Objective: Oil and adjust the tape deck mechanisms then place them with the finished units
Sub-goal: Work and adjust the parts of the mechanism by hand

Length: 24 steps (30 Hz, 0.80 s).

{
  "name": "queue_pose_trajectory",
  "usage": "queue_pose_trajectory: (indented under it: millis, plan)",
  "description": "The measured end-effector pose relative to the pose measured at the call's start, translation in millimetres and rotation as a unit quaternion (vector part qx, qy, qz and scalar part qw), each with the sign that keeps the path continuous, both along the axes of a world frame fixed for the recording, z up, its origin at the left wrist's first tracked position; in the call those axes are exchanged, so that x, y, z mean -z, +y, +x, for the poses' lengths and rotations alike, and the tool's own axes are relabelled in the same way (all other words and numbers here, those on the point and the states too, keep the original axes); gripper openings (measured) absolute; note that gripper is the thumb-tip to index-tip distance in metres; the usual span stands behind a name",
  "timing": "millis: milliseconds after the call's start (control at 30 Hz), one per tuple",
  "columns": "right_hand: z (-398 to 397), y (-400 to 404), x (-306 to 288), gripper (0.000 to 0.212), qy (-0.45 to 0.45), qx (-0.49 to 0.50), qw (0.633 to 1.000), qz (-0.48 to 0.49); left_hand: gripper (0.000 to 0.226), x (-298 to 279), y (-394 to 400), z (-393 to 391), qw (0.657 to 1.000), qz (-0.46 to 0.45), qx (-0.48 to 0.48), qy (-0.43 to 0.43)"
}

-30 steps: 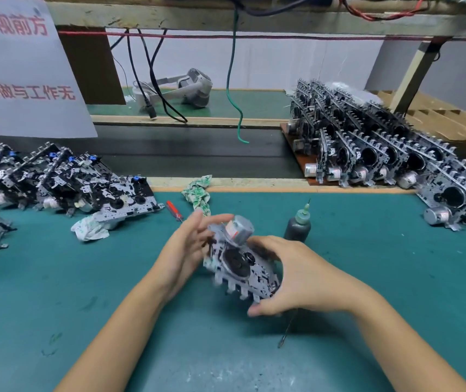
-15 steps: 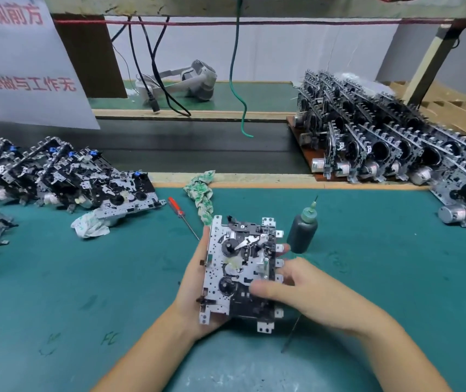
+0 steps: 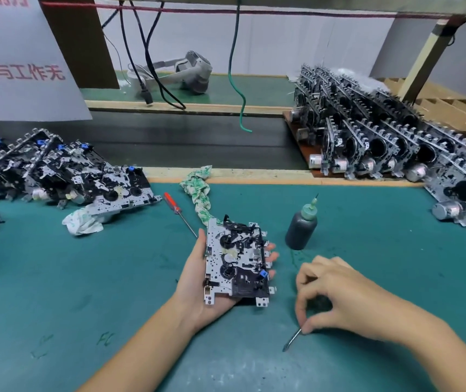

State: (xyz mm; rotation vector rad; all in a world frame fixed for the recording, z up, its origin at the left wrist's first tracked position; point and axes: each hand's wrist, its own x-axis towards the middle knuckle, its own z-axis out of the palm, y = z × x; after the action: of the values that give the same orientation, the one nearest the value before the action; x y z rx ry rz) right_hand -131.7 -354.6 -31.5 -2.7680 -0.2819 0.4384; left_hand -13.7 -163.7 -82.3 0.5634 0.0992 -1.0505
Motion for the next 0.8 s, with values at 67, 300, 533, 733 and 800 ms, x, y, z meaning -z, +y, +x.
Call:
queue_pose_trajectory:
  millis: [67, 300, 533, 733, 800]
  plan:
    - [1.5, -2.5, -8.5, 0.01, 0.05, 0.016, 0.99, 0.127, 0.087, -0.5, -1.2, 0.3, 1.0, 0.008, -0.003, -0.004]
    - [25.0, 15.5, -11.9, 0.014, 0.119, 0.138, 0.861, 0.475, 0.079, -2.6, 0.4, 1.9, 1.0, 0.011, 0.018, -0.007]
    - [30.6, 22.7, 2.7, 0.04, 0.166, 0.211, 0.841, 0.47, 0.091, -2.9, 1.7, 5.2, 0.999, 0.026, 0.044, -0.007]
    - [29.9, 29.5, 6.5, 0.041, 0.153, 0.223, 0.842, 0.467, 0.084, -4.6, 1.1, 4.8, 0.998, 0.02, 0.05, -0.017]
    - [29.8, 29.1, 6.6, 0.04, 0.153, 0.223, 0.845, 0.462, 0.084, -4.6, 1.7, 4.9, 0.998, 0.028, 0.051, -0.021]
